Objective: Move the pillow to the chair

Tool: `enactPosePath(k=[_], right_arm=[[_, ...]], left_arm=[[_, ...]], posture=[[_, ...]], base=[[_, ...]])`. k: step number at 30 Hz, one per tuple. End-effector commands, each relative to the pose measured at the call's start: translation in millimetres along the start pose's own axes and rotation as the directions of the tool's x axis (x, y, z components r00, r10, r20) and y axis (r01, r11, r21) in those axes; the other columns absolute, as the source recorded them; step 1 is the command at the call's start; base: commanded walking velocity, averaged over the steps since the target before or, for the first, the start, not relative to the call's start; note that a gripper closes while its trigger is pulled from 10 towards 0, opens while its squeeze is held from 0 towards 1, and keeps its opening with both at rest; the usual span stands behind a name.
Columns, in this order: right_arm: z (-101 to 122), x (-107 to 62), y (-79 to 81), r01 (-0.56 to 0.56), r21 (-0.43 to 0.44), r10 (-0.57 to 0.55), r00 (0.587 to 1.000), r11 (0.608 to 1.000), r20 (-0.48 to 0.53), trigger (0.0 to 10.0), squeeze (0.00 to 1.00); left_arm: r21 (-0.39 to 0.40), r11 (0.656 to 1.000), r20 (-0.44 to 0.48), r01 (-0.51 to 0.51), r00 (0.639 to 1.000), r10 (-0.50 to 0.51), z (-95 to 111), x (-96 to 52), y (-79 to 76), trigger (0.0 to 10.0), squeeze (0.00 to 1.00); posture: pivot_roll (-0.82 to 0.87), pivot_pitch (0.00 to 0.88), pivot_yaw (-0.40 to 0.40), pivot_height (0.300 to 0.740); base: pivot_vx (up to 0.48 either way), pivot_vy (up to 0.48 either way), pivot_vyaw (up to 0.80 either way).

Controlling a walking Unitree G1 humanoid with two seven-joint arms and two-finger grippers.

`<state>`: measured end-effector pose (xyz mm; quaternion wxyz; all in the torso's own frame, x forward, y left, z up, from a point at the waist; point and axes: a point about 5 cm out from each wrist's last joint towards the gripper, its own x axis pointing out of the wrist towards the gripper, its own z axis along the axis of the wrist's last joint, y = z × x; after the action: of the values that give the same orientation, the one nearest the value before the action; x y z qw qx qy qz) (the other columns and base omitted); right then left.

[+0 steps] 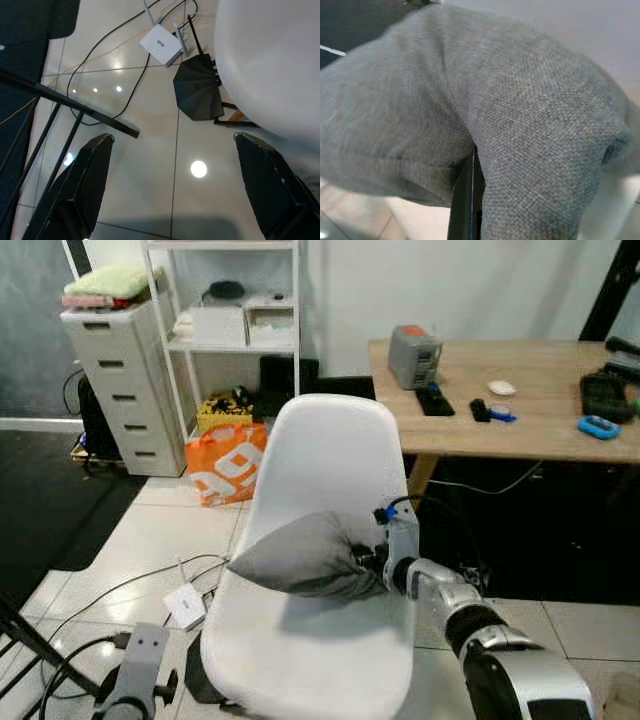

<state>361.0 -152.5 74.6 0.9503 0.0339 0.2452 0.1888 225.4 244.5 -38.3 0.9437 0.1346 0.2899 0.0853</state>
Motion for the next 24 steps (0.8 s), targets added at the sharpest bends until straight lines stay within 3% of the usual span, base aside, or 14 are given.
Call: enactPosePath(k=[1,15,21,24], right_arm=[[-21.7,-10.5,-22.3,0.142,0.020,-0.140,0.986,0.990,-0.086,10.0,0.00],[-25.0,-20.3,-43.2,0.315,0.026,-0.312,0.946,0.949,-0.088,10.0,0.00],[-24.3,-28.2,-57.7,0.425,0.027,-0.422,0.903,0.905,-0.087,10.0,0.00],[-28.2,-35.6,-68.7,0.491,-0.037,-0.492,0.862,0.870,-0.124,10.0,0.00]], left_arm=[[0.021,1.000,-0.028,0.011,1.000,-0.010,-6.6,-2.5,-6.8,10.0,0.00],[0.050,0.999,-0.015,0.016,1.000,-0.015,-7.1,-4.6,-19.4,10.0,0.00],[0.051,0.999,0.012,0.017,1.000,-0.018,-1.9,-3.9,-24.9,10.0,0.00],[0.051,0.999,0.038,0.017,0.999,-0.018,3.0,-3.3,-28.8,10.0,0.00]], posture=[[-0.13,0.101,0.013,0.585],[-0.12,0.116,0.021,0.535],[-0.12,0.112,0.023,0.510],[-0.13,0.117,0.021,0.495]], base=[[0.000,0.000,0.00],[0.000,0.000,0.00],[0.000,0.000,0.00],[0.000,0.000,0.00]])
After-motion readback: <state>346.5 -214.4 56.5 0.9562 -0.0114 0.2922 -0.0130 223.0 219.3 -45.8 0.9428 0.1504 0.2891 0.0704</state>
